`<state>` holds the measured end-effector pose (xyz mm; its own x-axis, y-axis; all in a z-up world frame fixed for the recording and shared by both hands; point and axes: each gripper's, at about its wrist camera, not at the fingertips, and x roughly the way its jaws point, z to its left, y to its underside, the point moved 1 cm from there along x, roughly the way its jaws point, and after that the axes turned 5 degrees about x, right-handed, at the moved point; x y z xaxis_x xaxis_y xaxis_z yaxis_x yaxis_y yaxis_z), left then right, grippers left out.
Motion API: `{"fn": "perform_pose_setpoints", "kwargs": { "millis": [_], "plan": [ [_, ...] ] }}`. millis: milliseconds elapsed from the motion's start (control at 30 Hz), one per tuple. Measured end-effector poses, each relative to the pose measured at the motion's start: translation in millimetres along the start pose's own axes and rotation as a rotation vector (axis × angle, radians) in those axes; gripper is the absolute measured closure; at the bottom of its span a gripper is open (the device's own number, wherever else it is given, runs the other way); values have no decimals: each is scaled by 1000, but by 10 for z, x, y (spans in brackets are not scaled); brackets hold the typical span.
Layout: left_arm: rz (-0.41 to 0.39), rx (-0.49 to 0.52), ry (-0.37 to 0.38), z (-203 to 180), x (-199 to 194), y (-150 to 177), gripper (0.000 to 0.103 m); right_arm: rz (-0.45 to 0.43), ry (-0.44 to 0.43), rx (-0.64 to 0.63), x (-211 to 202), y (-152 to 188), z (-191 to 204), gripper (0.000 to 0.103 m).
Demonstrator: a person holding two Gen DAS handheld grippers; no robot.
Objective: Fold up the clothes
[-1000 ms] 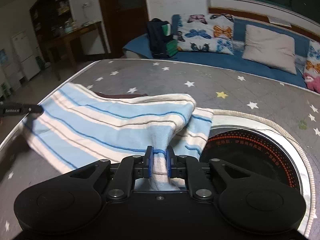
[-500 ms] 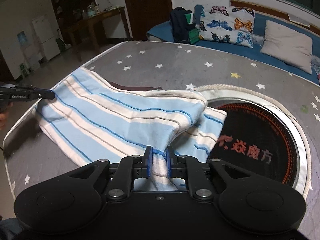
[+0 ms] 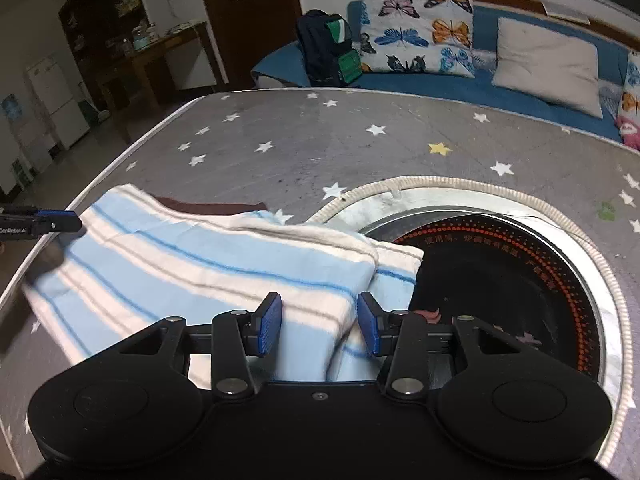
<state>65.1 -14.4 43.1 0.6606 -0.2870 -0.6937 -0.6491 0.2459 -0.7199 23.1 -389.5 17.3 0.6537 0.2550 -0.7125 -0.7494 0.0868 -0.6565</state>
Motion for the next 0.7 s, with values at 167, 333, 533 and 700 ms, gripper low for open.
{"fn": "perform_pose_setpoints", "kwargs": {
  "millis": [167,333,533,700],
  "plan": [
    [15,-25,21,42,211,-118,70,12,-6,20,113,-47,-51,58],
    [39,-6,43,6,354,-153,89,26,-14,10,135,-86,-32,77],
    [23,2,50,-5,358,-203,98,38,-7,-10,140,-158,0,90],
    [-16,-39,61,47,290,-428,99,2,31,-50,112,-398,87,95]
  ]
}}
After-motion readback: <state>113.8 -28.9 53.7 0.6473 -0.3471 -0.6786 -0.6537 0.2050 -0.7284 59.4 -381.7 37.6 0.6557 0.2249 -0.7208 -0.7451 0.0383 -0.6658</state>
